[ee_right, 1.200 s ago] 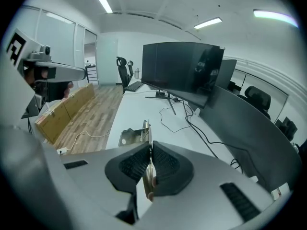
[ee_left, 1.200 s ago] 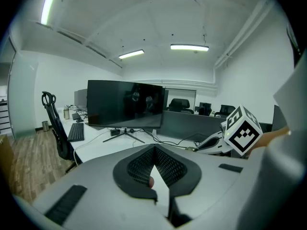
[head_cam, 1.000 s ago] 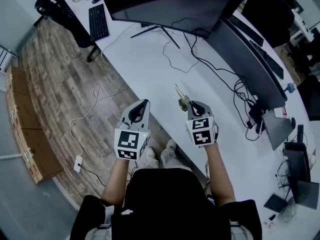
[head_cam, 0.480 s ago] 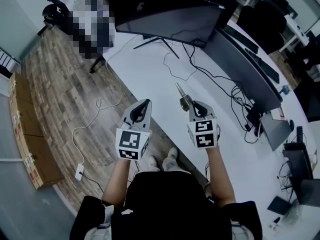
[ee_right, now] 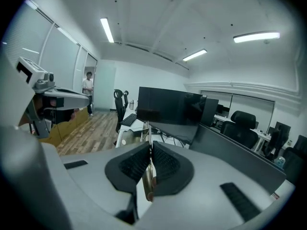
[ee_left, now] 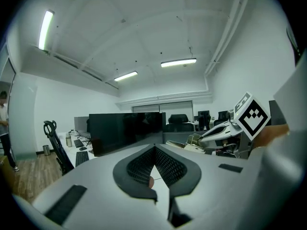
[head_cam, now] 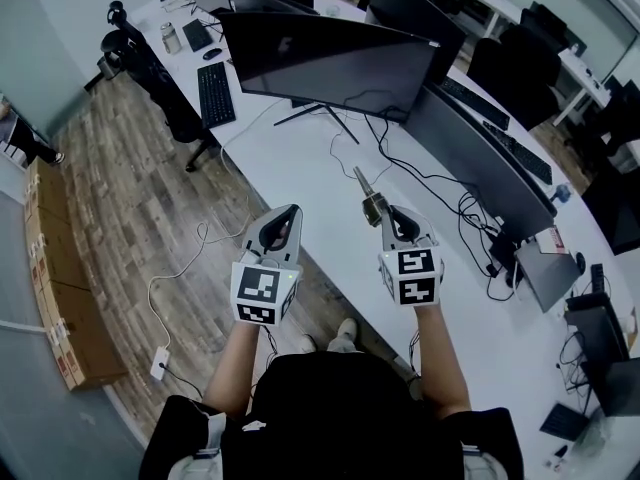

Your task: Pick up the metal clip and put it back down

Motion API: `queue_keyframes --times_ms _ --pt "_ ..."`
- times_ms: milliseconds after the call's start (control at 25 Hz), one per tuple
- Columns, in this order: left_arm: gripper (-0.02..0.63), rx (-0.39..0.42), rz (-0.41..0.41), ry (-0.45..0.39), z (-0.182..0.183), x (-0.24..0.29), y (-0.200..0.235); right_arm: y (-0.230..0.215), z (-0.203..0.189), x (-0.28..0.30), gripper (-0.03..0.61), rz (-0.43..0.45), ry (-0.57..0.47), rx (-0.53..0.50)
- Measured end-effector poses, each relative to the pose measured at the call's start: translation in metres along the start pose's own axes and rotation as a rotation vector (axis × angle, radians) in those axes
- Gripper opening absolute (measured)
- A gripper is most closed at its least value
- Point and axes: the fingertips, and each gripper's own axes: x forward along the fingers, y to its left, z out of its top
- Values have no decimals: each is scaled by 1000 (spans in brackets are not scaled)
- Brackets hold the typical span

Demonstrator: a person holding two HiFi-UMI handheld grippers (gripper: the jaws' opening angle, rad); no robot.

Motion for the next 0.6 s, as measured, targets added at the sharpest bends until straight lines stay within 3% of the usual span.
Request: queue_keyframes --times_ms 320,600 --pt "9 38 5 -32 27 -12 0 -2 34 -21 29 -15 -93 2" --pt "9 78 14 -119 55 -17 -1 -6 55 -36 29 -35 -145 -6"
